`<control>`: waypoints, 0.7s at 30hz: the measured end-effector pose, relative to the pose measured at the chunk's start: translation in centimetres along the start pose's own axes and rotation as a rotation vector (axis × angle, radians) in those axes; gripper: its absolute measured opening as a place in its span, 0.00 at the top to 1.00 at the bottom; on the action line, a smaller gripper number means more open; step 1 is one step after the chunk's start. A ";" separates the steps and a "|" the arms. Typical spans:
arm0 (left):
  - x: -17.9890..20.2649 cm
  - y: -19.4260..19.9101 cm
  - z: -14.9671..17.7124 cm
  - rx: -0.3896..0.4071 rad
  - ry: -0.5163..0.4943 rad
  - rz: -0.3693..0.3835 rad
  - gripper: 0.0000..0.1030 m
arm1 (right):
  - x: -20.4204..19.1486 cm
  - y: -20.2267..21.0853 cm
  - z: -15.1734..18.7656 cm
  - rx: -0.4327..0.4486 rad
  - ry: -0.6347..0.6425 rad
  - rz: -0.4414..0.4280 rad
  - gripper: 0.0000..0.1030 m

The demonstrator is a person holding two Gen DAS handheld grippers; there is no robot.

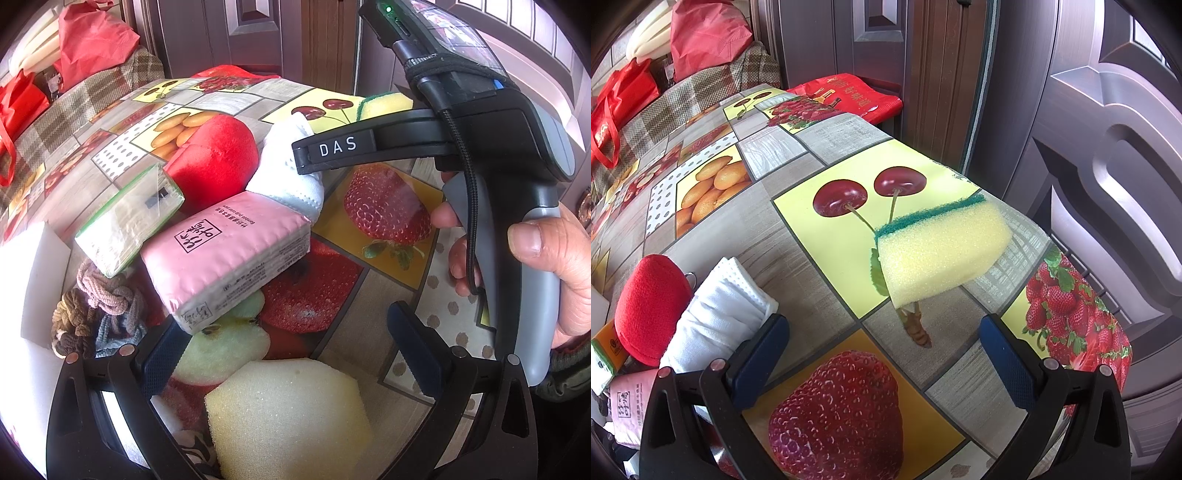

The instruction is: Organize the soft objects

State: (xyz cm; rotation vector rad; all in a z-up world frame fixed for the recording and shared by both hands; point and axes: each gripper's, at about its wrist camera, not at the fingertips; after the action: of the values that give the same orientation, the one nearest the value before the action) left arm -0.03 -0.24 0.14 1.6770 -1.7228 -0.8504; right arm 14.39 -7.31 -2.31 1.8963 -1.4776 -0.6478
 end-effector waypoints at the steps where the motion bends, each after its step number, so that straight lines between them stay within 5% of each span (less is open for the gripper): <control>1: 0.0 0.1 0.0 0.004 -0.002 0.000 0.01 | 0.0 0.0 0.0 0.000 0.000 0.000 0.00; 3: 0.4 0.9 -0.1 0.046 -0.011 0.007 0.01 | 0.0 0.0 0.0 0.000 0.001 0.001 0.00; 11: 0.0 11.5 -1.0 0.417 0.029 0.078 0.00 | -0.1 0.0 0.0 0.001 0.000 0.000 0.00; 17: -8.1 19.9 2.5 0.674 0.280 0.091 0.00 | 0.0 0.0 0.0 0.001 -0.001 -0.001 0.00; 19: -10.8 20.8 4.8 0.711 0.356 0.085 0.00 | 0.0 0.0 0.0 0.001 -0.001 -0.001 0.00; 21: -12.7 20.8 7.0 0.668 0.424 0.017 0.00 | -0.1 0.0 0.0 0.000 -0.001 -0.001 0.00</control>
State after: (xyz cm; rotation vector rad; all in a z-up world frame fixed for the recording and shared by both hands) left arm -18.05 12.89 12.23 2.0568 -1.8028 0.1346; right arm 14.38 -7.25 -2.30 1.8970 -1.4768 -0.6497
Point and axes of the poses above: each gripper's, at about its wrist camera, not at the fingertips, and y roughly against the way its jaws point, x to its right, z to its underside, and after that the axes turned 2 degrees about x, right-handed
